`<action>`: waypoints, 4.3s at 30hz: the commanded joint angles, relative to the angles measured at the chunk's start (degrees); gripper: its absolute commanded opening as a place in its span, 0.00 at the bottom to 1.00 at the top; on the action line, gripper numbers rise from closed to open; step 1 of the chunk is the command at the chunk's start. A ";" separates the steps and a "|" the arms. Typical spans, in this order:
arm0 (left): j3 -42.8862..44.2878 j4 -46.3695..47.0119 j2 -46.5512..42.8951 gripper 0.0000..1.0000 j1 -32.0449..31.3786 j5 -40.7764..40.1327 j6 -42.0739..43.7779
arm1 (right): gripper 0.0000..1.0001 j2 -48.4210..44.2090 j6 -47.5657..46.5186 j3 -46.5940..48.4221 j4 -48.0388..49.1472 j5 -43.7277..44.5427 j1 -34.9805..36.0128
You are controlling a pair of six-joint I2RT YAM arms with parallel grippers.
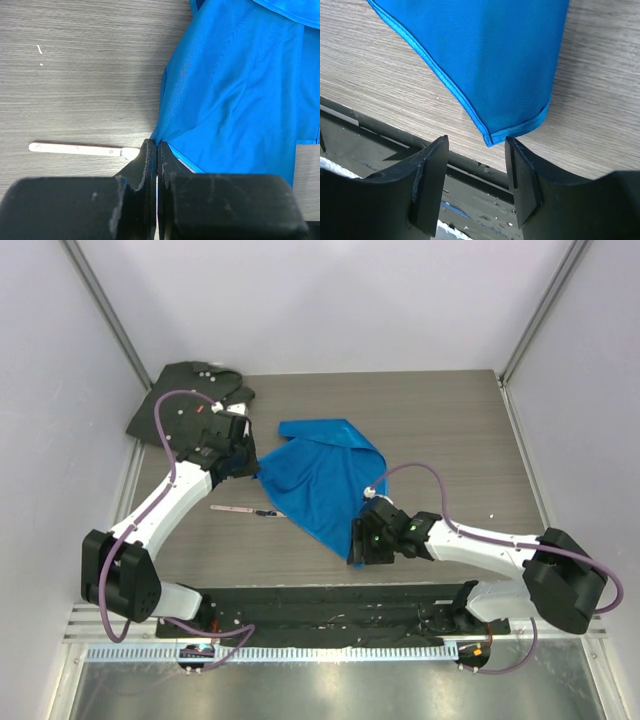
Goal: Fold the napkin, place the utensils inside, and roll it up
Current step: Flatten the napkin out
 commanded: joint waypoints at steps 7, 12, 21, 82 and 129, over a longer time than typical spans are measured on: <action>0.46 -1.15 -1.15 0.00 0.37 -0.28 1.45 | 0.54 1.44 3.07 -0.11 0.32 2.60 0.70; 0.54 -0.80 -1.41 0.00 0.45 -0.11 1.45 | 0.55 -1.03 2.98 -0.02 -2.68 6.30 0.88; 0.37 -0.27 -2.38 0.00 0.37 1.65 1.45 | 0.55 2.22 4.65 0.68 -1.28 6.83 2.28; 45.28 -15.82 -8.73 0.00 0.45 4.54 -1.55 | 0.01 -6.75 -34.27 73.02 -27.64 36.60 -13.54; -0.60 -7.12 -6.94 0.94 -8.07 8.08 9.09 | 0.60 -10.08 -26.46 21.51 -16.12 14.92 -49.13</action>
